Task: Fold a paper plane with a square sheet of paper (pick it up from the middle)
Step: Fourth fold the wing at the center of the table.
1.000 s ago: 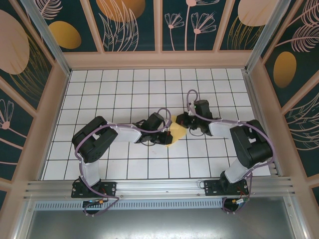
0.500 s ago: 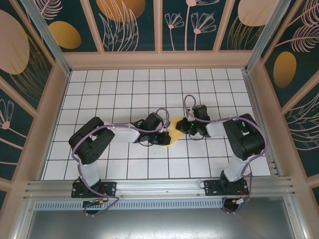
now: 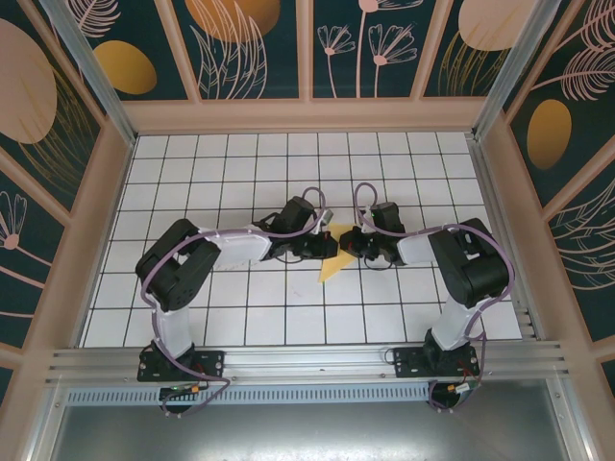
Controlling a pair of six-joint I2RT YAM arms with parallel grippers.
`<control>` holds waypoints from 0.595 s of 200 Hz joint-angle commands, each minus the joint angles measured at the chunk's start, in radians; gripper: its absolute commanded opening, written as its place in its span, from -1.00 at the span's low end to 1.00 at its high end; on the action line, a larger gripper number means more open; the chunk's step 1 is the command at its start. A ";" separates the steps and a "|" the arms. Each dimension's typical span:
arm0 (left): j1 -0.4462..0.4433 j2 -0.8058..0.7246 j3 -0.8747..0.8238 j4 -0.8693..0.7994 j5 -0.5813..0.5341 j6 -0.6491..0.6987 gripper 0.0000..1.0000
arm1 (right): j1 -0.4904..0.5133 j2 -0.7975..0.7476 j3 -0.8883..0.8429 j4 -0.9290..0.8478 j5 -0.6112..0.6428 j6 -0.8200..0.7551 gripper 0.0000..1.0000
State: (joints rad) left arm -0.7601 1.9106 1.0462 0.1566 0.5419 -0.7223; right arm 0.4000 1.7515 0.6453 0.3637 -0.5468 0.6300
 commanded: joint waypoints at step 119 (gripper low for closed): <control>-0.002 0.038 -0.205 -0.160 0.046 0.100 -0.74 | -0.006 0.059 -0.030 -0.056 0.078 -0.027 -1.00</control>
State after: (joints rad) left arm -0.7589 1.9450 0.9508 0.1883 0.5461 -0.6579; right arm 0.4004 1.7550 0.6449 0.3698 -0.5476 0.6300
